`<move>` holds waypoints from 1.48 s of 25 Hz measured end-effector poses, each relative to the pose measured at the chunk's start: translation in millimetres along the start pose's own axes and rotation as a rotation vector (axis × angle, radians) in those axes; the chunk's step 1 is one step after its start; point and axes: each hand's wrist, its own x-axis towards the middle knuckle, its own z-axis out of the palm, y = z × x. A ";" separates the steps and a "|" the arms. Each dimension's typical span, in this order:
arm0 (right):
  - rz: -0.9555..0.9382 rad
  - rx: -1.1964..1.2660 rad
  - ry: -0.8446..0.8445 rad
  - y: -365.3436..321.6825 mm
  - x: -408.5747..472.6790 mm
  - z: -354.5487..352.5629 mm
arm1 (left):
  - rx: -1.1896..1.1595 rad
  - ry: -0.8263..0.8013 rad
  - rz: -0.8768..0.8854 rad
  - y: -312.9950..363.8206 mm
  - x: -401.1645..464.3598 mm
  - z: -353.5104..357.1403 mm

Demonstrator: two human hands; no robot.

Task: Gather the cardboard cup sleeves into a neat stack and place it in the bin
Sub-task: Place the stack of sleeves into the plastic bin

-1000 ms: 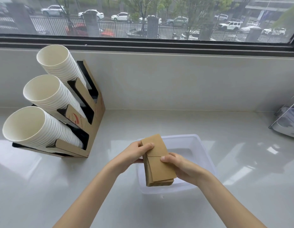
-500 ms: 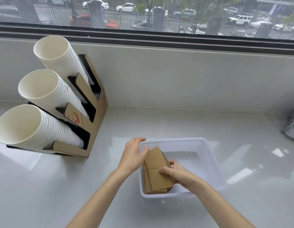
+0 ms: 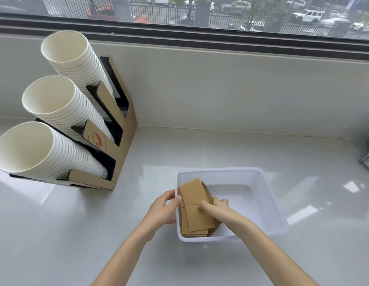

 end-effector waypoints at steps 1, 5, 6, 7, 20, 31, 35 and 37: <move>0.012 0.035 0.002 -3.7 -2.0 1.3 | -0.027 -0.014 -0.009 -0.9 -0.6 -1.1; -0.035 0.225 -0.190 -13.8 -5.9 6.0 | -0.079 -0.036 -0.023 -1.8 -2.0 -4.6; -0.050 0.286 -0.241 -15.0 -5.7 9.4 | -0.078 -0.031 -0.023 -1.5 -2.2 -6.5; -0.057 0.347 -0.281 -15.5 -5.2 13.2 | -0.077 -0.024 -0.025 -1.3 -2.6 -8.9; -0.097 0.170 -0.125 -27.6 -16.7 29.1 | -0.064 -0.030 -0.001 -1.2 -2.3 -16.3; -0.306 -0.021 0.162 -39.2 -9.5 30.2 | -0.033 -0.063 -0.013 -1.5 -5.6 -25.8; -0.348 -0.056 0.132 -35.0 -3.4 35.3 | -0.052 -0.054 -0.016 -3.2 -5.8 -25.2; -0.366 -0.051 0.136 -32.8 -3.7 36.5 | -0.053 -0.051 -0.008 -3.5 -5.8 -25.3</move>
